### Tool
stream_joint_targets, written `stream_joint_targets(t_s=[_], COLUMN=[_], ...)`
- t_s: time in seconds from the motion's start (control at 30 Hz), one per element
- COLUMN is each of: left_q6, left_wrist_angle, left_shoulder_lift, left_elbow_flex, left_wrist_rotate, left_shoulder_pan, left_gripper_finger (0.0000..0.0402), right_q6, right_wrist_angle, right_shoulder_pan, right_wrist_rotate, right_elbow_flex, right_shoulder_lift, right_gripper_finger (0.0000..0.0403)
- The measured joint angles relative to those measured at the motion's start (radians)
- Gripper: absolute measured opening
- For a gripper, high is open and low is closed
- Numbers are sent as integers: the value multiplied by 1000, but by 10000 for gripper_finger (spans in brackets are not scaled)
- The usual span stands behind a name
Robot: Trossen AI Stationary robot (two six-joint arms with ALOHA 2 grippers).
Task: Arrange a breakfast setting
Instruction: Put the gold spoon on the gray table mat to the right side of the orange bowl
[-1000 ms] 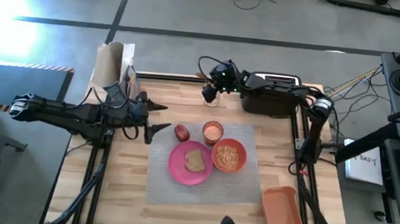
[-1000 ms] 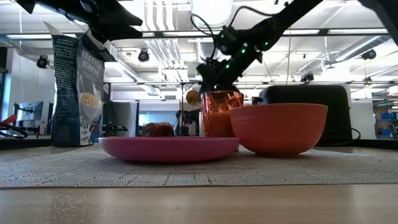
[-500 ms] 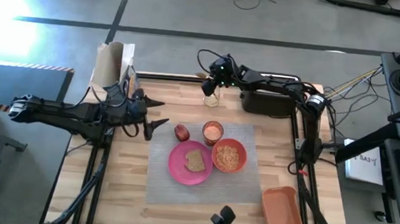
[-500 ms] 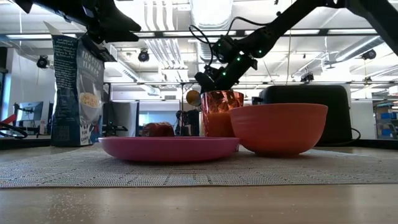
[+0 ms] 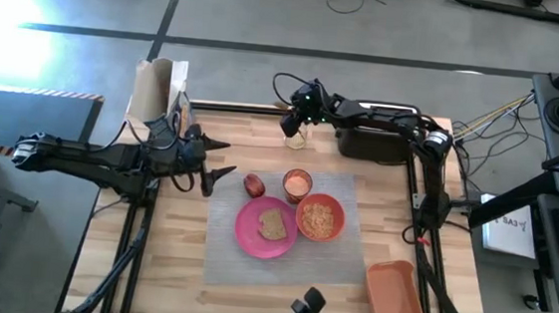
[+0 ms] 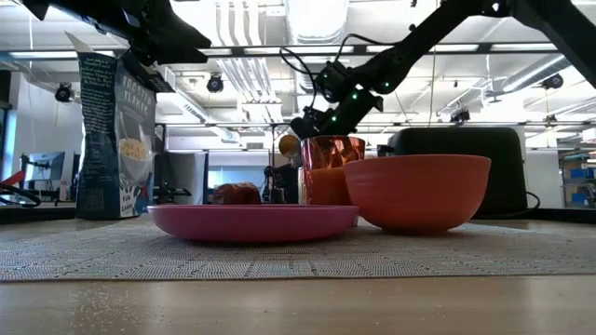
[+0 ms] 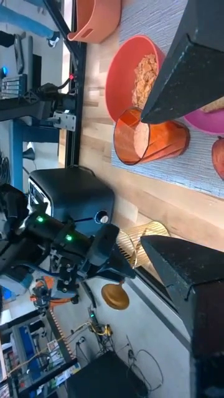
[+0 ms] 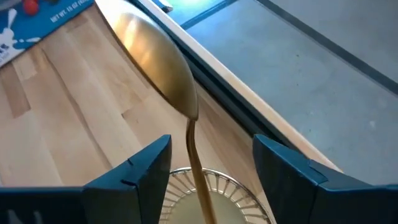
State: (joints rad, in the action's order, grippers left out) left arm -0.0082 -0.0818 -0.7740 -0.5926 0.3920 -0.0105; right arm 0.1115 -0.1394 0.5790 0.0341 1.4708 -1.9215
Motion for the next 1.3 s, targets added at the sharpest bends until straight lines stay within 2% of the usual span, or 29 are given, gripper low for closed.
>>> stream_joint_targets(t_s=[0.13,0.5,0.63,0.87,1.3], left_q6=[0,0,0,0,0], left_wrist_angle=[-2,-2,-2,-1,-1], left_shoulder_lift=[0,1,1,1,2], left_elbow_flex=[0,0,0,0,0], left_wrist_rotate=[-1,-1,-1,-1,-2], left_shoulder_pan=[0,0,0,0,0], left_gripper_finger=[291,291,291,291,291], right_q6=[1,-18,-19,-16,10], right_wrist_angle=[16,22,13,-2,-229], right_shoulder_pan=[-1,-1,-1,-1,0], right_wrist_rotate=[3,1,7,78,82], right_elbow_flex=[0,0,-1,-1,-2], right_shoulder_lift=[-19,-6,15,74,285], right_gripper_finger=[176,18,11,10,9])
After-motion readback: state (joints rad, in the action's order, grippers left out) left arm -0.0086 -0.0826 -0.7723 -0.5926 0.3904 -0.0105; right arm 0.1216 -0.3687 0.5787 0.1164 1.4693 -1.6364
